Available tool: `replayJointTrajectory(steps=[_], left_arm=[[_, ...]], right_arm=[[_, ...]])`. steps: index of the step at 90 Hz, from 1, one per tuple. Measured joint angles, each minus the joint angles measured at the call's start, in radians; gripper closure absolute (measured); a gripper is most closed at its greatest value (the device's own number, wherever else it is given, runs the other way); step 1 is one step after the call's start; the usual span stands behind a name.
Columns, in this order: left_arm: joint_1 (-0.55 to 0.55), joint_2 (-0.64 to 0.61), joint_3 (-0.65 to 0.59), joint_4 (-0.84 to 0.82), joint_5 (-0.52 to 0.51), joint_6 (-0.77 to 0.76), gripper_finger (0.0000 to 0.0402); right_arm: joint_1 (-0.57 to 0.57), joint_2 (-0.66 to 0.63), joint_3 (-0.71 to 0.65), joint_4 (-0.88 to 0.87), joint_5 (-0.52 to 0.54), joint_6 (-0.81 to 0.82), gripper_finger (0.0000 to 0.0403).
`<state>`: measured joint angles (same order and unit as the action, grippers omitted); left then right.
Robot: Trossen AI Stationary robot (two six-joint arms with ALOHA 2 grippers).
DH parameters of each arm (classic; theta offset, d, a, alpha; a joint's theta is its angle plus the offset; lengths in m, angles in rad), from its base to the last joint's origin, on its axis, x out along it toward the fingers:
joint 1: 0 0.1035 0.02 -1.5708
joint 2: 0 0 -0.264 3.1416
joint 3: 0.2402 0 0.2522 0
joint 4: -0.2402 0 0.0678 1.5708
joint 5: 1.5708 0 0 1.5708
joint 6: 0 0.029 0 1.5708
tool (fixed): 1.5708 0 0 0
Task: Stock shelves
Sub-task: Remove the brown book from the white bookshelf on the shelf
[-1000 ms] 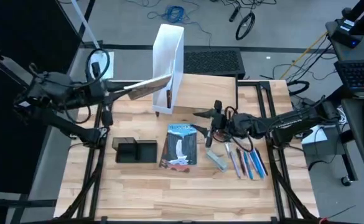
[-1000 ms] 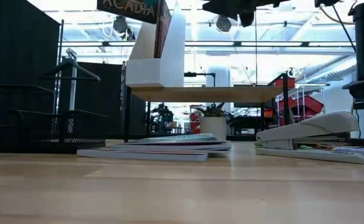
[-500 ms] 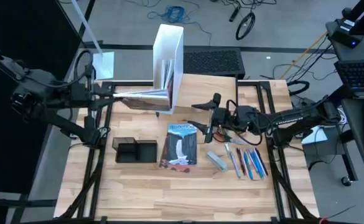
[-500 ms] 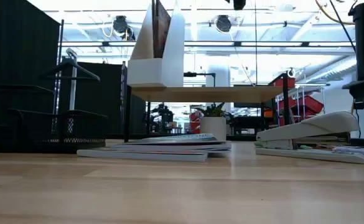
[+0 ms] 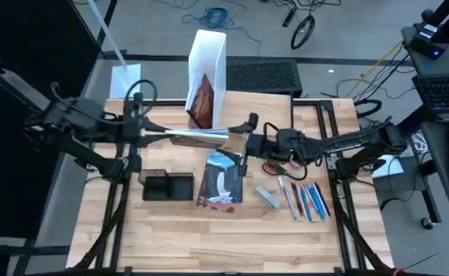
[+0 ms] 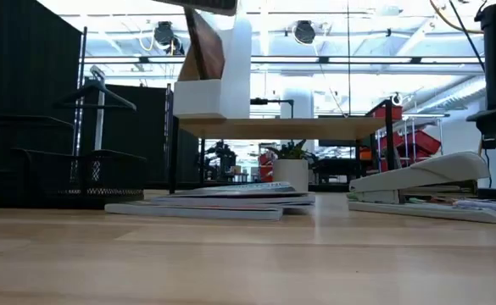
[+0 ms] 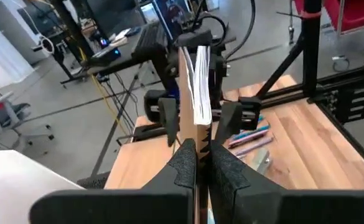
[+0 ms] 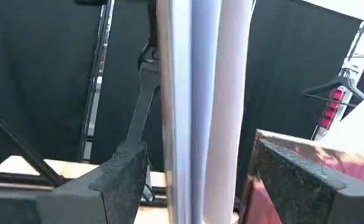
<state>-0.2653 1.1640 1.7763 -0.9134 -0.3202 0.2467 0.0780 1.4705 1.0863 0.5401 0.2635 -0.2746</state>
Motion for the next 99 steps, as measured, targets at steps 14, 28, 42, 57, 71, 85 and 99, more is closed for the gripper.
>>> replayJointTrajectory(steps=[14,28,42,57,71,85,99], left_arm=[[0.000,0.026,0.000,-0.005,0.080,-0.001,0.0401],[-0.003,0.026,0.000,0.001,0.091,0.003,0.0401],[-0.004,0.028,0.000,0.017,0.093,0.015,0.0401],[-0.004,0.028,0.000,0.025,0.060,0.051,0.0383],[-0.004,0.027,0.000,0.020,0.057,0.049,0.0362],[-0.003,0.027,0.000,0.000,0.052,0.050,0.0349],[-0.003,0.027,0.000,-0.038,-0.058,0.050,0.0328]], right_arm=[[0.000,0.028,0.043,-0.002,0.048,-0.060,0.0126],[0.000,0.028,0.060,0.002,-0.091,-0.086,0.0127],[0.001,0.028,0.060,-0.023,-0.166,-0.086,0.0170],[0.000,0.028,0.060,-0.080,-0.161,-0.042,0.0297],[0.000,0.014,0.060,-0.212,-0.159,-0.017,0.0390],[0.005,0.001,0.059,-0.317,-0.159,0.076,0.0395],[0.009,-0.005,0.059,-0.414,-0.160,0.216,0.0397]])
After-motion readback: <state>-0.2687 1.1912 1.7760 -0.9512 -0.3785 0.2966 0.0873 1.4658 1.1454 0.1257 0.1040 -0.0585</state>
